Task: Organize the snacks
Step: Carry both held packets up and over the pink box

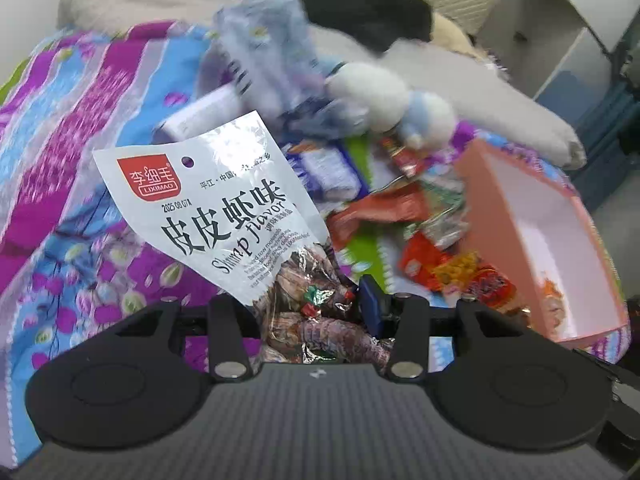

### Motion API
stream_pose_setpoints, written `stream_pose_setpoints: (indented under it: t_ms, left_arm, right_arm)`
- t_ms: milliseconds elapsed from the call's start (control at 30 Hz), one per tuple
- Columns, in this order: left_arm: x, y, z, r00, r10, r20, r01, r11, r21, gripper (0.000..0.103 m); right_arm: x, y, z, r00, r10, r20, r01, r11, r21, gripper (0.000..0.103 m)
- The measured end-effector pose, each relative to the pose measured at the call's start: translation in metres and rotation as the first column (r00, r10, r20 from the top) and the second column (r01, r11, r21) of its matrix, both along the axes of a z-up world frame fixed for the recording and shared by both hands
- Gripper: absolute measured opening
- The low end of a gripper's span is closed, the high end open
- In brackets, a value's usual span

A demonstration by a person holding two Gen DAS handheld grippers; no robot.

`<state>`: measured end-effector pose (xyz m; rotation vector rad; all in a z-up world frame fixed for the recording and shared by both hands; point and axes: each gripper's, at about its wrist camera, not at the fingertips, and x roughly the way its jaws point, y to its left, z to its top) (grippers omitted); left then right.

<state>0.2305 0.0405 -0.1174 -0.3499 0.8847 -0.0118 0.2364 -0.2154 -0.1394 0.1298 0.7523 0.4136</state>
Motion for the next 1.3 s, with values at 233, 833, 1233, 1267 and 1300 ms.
stream_pose_setpoints:
  t_ms: [233,833,1233,1267,1300]
  left_arm:
    - [0.009,-0.027,0.057,0.994,-0.071,0.084,0.072,0.997,-0.017,0.05]
    - [0.067,-0.152,0.177,0.924,-0.291,0.249,0.297,0.955,0.012,0.05]
    - [0.142,-0.252,0.129,0.9,-0.415,0.133,0.418,0.909,0.012,0.05]
    - [0.147,-0.259,0.122,0.898,-0.423,0.119,0.424,0.905,0.017,0.05]
    - [0.151,-0.266,0.111,0.896,-0.432,0.105,0.432,0.902,0.024,0.05]
  right_arm:
    - [0.008,-0.016,0.048,0.997,-0.033,0.075,0.031,0.999,0.029,0.013]
    - [0.043,-0.113,0.148,0.944,-0.22,0.246,0.212,0.975,0.06,0.013]
    - [0.084,-0.191,0.095,0.924,-0.344,0.166,0.343,0.939,0.035,0.013]
    - [0.089,-0.197,0.087,0.924,-0.352,0.149,0.351,0.936,0.032,0.013]
    - [0.092,-0.201,0.079,0.924,-0.359,0.134,0.358,0.933,0.028,0.013]
